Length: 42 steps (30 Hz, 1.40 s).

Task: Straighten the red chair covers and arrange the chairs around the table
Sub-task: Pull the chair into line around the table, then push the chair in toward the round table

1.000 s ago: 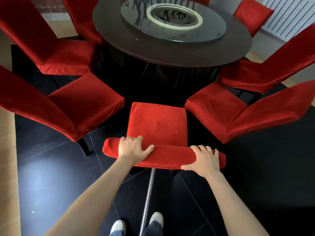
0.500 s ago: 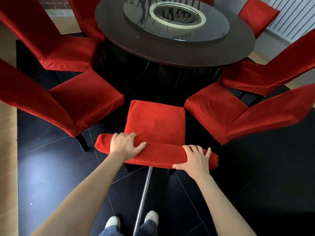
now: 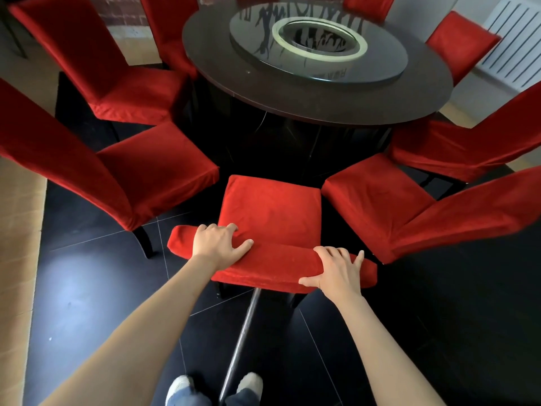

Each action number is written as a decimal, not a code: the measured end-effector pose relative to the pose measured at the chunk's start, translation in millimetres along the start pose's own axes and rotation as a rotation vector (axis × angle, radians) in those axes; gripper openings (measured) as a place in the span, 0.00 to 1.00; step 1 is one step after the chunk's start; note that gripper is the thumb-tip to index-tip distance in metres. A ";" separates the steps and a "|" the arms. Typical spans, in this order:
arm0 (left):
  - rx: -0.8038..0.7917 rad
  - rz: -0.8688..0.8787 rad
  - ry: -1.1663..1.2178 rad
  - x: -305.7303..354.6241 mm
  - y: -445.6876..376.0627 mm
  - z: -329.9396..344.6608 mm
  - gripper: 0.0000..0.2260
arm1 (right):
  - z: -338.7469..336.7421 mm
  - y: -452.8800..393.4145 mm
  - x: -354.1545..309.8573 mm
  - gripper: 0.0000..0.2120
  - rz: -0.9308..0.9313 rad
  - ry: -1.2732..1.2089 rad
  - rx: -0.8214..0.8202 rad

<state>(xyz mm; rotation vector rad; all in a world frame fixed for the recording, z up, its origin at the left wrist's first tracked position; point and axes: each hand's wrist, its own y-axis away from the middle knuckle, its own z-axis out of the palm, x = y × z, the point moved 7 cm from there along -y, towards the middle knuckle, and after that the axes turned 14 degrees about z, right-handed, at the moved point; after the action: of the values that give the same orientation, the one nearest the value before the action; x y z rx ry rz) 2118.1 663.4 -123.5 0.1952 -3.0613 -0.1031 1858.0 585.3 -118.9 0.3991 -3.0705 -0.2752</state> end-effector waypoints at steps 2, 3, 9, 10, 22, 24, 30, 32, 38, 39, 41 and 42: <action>-0.009 -0.007 0.009 5.2 -2.4 0.3 0.32 | -0.8 -4.4 5.0 0.43 0.012 0.000 -0.014; -0.017 -0.009 0.012 7.2 -3.6 0.8 0.32 | -1.4 -6.0 6.7 0.43 0.017 -0.006 -0.018; -0.044 -0.018 0.024 11.0 -4.2 1.9 0.31 | -0.4 -4.0 9.2 0.43 0.039 -0.018 -0.023; -0.045 -0.020 0.026 10.7 -3.8 1.9 0.31 | -0.3 -4.1 8.4 0.43 0.040 -0.015 -0.030; -0.073 -0.011 0.194 9.1 0.9 -4.4 0.32 | -6.9 1.6 2.8 0.43 0.103 -0.003 -0.145; -0.056 -0.002 0.210 9.0 4.2 -8.5 0.32 | -11.4 10.2 4.5 0.43 0.113 -0.016 -0.130; -0.020 0.061 0.218 18.2 -0.6 -29.0 0.32 | -34.1 32.3 29.7 0.40 0.223 -0.059 -0.049; -0.013 0.093 0.216 28.2 -9.2 -36.5 0.32 | -40.4 38.4 44.4 0.39 0.267 -0.070 -0.033; -0.021 0.198 0.205 83.5 -27.7 -44.7 0.32 | -52.4 51.9 100.8 0.37 0.370 -0.086 -0.007; -0.022 0.215 0.202 94.6 -31.6 -45.7 0.32 | -54.9 52.3 111.5 0.37 0.388 -0.096 -0.003; -0.021 0.240 0.203 118.6 -40.9 -48.3 0.32 | -59.5 51.9 134.2 0.37 0.416 -0.113 0.007; -0.020 0.251 0.202 131.8 -46.5 -49.8 0.32 | -61.6 50.9 146.3 0.37 0.427 -0.117 0.012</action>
<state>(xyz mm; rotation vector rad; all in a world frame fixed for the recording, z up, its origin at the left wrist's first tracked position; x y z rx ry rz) 1997.2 597.2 -68.3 -0.1697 -2.8526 -0.0931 1707.2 585.7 -47.8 -0.2829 -3.1640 -0.2698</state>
